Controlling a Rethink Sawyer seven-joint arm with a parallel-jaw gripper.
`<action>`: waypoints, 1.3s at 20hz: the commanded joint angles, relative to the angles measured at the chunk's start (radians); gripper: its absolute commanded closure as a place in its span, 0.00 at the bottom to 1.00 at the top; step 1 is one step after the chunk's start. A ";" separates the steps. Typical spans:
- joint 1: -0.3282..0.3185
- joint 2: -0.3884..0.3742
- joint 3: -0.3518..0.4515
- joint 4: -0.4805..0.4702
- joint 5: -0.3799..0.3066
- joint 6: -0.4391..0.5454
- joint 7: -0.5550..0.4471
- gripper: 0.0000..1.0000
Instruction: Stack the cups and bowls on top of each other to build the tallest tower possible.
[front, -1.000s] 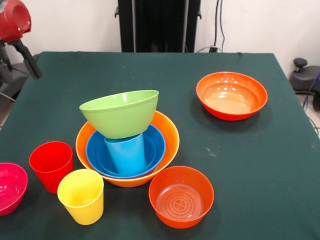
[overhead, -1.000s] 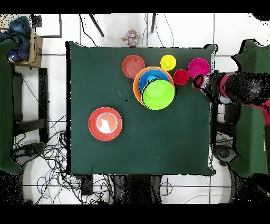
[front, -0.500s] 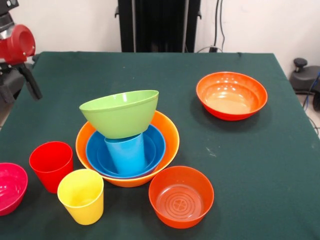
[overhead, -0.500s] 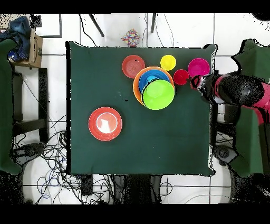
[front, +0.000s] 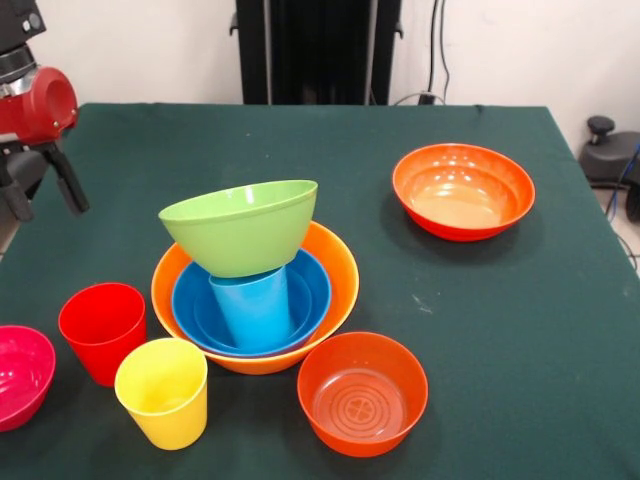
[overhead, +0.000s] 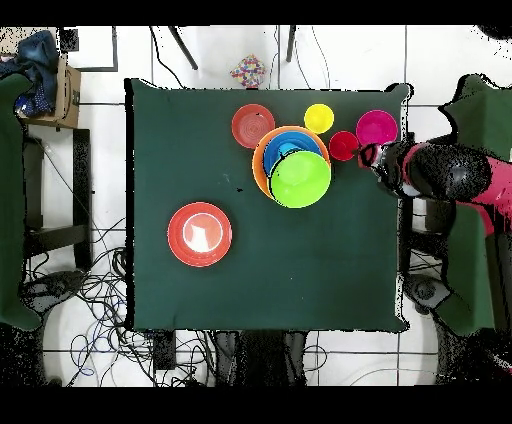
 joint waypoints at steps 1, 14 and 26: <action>0.033 0.043 -0.051 0.009 -0.096 -0.043 -0.262 0.00; 0.099 0.104 -0.138 0.008 -0.310 -0.242 -0.200 0.00; 0.047 0.156 -0.082 0.061 -0.270 -0.320 -0.241 0.00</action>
